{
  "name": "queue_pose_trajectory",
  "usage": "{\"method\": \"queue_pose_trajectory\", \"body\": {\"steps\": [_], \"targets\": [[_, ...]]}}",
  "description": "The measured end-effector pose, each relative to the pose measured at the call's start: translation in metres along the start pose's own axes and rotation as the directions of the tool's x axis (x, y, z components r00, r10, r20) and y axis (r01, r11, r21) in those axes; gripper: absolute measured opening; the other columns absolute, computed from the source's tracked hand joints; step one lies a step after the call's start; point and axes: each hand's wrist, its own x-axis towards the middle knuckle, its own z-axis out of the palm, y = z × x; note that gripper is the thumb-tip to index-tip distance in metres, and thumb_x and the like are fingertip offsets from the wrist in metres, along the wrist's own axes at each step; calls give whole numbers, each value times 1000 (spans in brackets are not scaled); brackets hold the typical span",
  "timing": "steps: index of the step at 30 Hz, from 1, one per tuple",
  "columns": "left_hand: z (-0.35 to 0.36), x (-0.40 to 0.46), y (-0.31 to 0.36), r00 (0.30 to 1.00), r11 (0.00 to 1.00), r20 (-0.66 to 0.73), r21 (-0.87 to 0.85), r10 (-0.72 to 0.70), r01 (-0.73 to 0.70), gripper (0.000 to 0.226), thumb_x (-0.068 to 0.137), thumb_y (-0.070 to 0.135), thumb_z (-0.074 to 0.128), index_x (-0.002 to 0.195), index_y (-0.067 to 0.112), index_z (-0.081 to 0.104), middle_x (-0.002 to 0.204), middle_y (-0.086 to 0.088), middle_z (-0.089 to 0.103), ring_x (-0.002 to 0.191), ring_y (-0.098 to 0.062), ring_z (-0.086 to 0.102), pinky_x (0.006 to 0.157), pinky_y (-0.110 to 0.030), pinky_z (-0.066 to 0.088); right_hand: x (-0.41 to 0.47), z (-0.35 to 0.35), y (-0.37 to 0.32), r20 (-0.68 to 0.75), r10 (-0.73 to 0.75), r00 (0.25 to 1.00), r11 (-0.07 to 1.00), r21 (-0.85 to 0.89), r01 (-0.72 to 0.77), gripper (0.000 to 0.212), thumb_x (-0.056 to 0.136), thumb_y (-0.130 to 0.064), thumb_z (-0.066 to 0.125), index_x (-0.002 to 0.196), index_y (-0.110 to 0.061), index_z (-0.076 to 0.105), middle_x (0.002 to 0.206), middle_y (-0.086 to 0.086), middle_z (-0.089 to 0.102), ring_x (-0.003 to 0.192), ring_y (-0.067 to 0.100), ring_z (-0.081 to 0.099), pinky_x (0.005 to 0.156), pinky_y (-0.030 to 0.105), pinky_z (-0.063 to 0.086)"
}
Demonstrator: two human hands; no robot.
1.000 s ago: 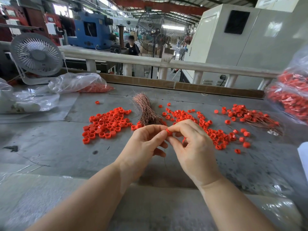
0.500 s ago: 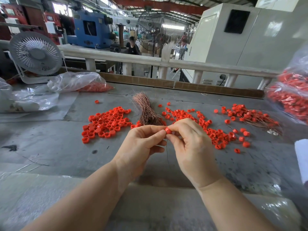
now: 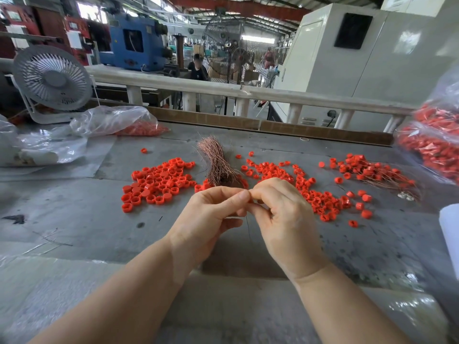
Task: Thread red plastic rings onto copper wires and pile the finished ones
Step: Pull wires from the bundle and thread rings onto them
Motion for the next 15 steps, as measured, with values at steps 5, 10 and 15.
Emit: {"method": "queue_pose_trajectory", "body": {"steps": [5,10,15], "targets": [[-1,1,-1,1000,999,3,-45,0,1,11,60,23,69,66,15,74,58,0,61,53,-4,53,55,-14,46,0,1,3,-15,64,998,988,141,-61,9,74,-2,71,80,-8,69,78,0,63,74,17,60,64,28,50],[-1,3,-2,999,990,-27,-131,-47,43,12,64,15,66,73,13,74,67,-1,67,58,-4,61,56,-16,51,0,4,4,-22,241,970,936,270,-226,29,74,-11,70,101,-19,64,82,-11,63,77,9,62,68,29,53],[2,4,-1,998,971,-49,-238,-45,32,21,66,5,60,85,8,67,73,-3,71,62,-7,65,63,-19,56,1,3,7,-72,252,965,944,240,-228,20,77,-18,67,96,-18,64,79,-11,60,72,6,58,66,12,43]]}}
